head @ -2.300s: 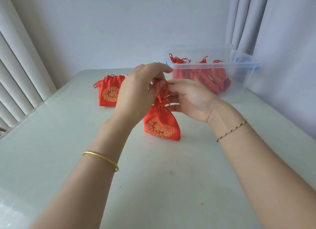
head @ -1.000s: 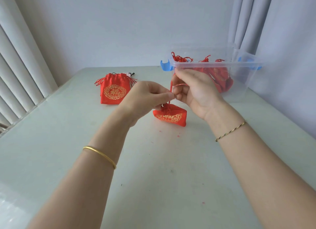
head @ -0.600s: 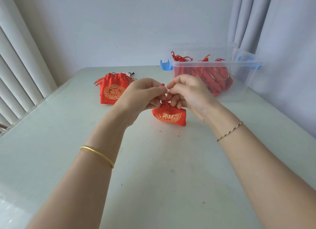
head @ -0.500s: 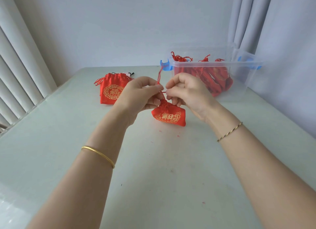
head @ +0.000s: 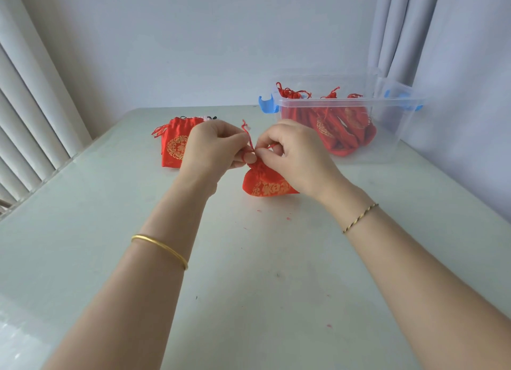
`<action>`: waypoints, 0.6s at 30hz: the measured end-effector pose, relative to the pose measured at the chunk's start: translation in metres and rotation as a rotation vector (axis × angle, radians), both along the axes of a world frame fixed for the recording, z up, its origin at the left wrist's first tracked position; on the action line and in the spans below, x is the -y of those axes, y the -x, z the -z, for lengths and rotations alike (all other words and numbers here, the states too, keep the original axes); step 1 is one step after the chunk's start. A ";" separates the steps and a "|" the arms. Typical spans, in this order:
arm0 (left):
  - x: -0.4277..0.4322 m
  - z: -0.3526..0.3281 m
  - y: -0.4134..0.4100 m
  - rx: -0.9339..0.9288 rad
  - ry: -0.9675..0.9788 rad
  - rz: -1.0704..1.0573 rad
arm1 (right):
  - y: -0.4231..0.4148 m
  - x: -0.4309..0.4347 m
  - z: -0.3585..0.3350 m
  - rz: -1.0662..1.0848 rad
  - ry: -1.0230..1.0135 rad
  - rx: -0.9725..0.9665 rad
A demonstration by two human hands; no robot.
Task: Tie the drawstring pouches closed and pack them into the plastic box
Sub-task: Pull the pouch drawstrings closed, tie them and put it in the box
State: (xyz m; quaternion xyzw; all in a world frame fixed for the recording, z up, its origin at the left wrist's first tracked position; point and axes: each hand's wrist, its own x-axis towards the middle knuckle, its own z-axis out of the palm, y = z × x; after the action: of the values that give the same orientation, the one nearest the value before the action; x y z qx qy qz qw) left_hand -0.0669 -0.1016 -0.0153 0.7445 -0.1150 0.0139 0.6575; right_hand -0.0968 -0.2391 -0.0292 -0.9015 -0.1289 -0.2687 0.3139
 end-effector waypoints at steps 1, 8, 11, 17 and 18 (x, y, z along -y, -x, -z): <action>0.000 -0.002 0.000 0.010 0.016 -0.020 | 0.000 0.000 0.000 0.011 -0.065 -0.036; 0.005 -0.012 0.011 0.354 -0.312 -0.056 | -0.002 0.005 0.000 -0.046 -0.876 -0.383; 0.008 -0.009 0.012 0.470 -0.461 -0.074 | -0.004 0.010 0.000 -0.068 -0.992 -0.432; 0.009 -0.003 0.007 0.522 -0.549 -0.122 | -0.005 0.011 -0.001 -0.210 -1.098 -0.477; 0.009 -0.002 0.006 0.530 -0.548 -0.120 | -0.005 0.011 -0.001 -0.237 -1.098 -0.482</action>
State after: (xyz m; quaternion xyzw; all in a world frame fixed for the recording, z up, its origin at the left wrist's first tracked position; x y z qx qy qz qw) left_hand -0.0732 -0.1104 -0.0130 0.8686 -0.2365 0.2132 0.3797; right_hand -0.0913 -0.2505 -0.0283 -0.6231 0.0038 -0.0474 0.7807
